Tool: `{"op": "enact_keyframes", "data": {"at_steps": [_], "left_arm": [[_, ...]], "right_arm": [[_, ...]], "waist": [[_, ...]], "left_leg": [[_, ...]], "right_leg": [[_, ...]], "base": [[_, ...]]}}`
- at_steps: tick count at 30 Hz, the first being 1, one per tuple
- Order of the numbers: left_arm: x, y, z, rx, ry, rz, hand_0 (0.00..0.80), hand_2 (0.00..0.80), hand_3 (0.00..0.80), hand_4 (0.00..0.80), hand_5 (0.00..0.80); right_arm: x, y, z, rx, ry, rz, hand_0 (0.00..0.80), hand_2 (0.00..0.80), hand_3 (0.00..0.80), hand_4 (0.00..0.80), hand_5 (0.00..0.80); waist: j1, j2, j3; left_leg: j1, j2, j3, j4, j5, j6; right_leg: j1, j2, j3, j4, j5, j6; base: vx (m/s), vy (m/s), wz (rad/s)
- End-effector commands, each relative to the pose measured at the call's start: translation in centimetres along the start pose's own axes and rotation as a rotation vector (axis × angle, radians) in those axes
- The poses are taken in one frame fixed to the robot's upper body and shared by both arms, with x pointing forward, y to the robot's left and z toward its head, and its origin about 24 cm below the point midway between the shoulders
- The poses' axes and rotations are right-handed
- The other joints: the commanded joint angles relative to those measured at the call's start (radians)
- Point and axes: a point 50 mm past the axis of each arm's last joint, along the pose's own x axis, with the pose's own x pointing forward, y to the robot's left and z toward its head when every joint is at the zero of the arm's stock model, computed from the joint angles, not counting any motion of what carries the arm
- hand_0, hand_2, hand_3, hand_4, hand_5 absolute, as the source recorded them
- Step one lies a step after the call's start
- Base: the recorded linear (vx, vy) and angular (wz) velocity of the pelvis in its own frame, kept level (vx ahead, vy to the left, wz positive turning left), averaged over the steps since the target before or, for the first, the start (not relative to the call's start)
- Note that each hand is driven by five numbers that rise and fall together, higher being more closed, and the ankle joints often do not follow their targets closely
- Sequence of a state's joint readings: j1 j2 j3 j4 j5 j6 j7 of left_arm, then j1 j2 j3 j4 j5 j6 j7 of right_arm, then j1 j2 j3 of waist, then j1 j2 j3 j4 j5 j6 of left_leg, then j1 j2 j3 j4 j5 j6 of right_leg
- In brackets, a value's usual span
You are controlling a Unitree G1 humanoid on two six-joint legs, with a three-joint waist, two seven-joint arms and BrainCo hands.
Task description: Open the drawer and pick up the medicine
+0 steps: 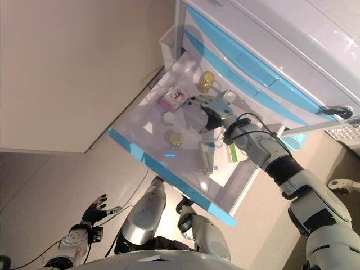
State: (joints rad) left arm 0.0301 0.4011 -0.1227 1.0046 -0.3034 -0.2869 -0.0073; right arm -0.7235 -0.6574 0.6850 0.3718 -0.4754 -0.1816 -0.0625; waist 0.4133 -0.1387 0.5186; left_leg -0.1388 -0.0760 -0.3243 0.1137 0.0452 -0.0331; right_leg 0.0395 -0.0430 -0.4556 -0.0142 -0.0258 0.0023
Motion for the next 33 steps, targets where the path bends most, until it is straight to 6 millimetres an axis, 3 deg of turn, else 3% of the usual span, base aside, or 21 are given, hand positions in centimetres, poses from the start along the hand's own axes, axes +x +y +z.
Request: {"op": "enact_keyframes", "data": {"at_steps": [1,16,33], "left_arm": [[-1.0,-0.4,-1.7,0.012,0.030,-0.025,0.000,0.000,0.000,0.000,0.000],[-0.7,-0.8,-0.9,0.018,0.005,-0.047,0.000,0.000,0.000,0.000,0.000],[-0.4,-0.9,-0.6,0.045,0.007,-0.065,0.000,0.000,0.000,0.000,0.000]], "right_arm": [[1.0,-0.9,2.2,-0.064,-0.110,-0.027,0.000,0.000,0.000,0.000,0.000],[2.2,1.1,4.5,-0.163,-0.246,0.102,0.000,0.000,0.000,0.000,0.000],[1.8,2.8,6.5,-0.160,-0.355,0.173,0.000,0.000,0.000,0.000,0.000]], "waist": [[0.005,0.015,-0.041],[0.023,0.024,-0.052],[0.024,0.017,-0.079]], "left_leg": [[-0.010,-0.007,0.009,-0.061,-0.037,-0.003],[-0.013,-0.013,-0.007,-0.115,-0.013,-0.002],[-0.012,-0.013,-0.012,-0.137,-0.005,-0.005]], "right_leg": [[-0.019,0.015,0.019,0.201,-0.136,-0.012],[-0.034,0.007,0.014,0.190,-0.139,0.000],[-0.032,0.011,0.013,0.165,-0.130,0.010]], "base": [[0.056,-0.037,0.06],[0.005,0.002,0.03],[0.000,0.000,0.00]]}}
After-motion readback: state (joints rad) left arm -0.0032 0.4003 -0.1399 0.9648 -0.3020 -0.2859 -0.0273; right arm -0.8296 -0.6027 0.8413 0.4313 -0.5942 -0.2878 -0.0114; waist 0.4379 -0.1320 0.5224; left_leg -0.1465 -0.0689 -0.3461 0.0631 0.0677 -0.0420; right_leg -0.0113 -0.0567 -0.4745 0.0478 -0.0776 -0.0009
